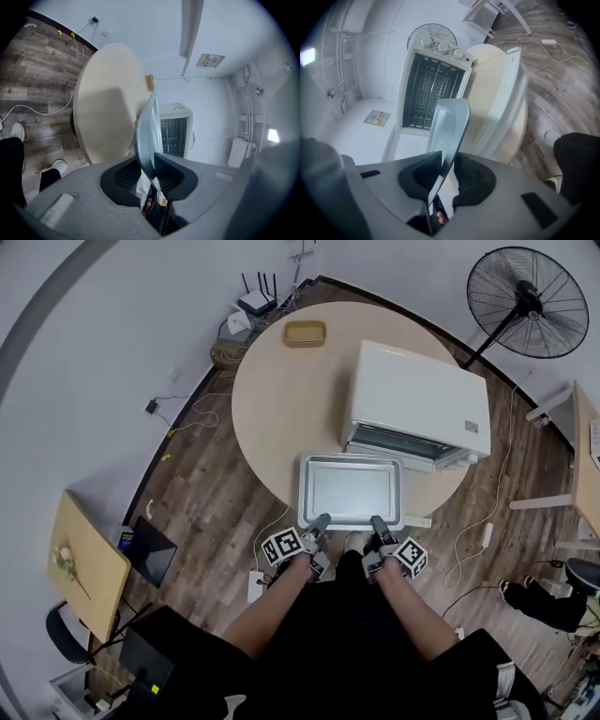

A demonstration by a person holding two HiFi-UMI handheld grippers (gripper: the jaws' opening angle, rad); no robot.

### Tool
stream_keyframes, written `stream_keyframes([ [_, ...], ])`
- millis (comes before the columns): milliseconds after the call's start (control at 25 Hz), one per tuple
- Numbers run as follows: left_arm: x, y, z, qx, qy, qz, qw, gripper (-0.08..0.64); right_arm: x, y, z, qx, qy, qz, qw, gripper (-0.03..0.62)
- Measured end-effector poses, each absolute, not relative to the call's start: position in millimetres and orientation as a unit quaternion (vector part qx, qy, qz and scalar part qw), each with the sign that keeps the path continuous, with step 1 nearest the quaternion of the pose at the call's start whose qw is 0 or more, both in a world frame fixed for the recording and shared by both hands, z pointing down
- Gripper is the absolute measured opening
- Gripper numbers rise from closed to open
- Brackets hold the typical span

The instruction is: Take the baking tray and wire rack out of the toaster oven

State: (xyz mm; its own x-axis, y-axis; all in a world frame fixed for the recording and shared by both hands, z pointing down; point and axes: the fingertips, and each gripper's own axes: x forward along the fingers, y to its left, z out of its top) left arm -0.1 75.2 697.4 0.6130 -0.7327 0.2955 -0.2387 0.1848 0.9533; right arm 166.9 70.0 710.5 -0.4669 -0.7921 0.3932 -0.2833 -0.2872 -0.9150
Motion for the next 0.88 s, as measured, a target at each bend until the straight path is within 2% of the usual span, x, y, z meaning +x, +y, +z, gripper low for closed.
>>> stream_keyframes([
  [520,-119.5,95.2,685.9,0.619,-0.395,-0.216,0.644,0.092,48.1,92.9,700.5,-0.477,0.579,-0.635,0.184,0.089],
  [880,-193.5,84.5,681.4,0.612,-0.419,-0.238,0.627,0.092,-27.1,63.7,693.1,-0.451,0.614,-0.630,0.150,0.089],
])
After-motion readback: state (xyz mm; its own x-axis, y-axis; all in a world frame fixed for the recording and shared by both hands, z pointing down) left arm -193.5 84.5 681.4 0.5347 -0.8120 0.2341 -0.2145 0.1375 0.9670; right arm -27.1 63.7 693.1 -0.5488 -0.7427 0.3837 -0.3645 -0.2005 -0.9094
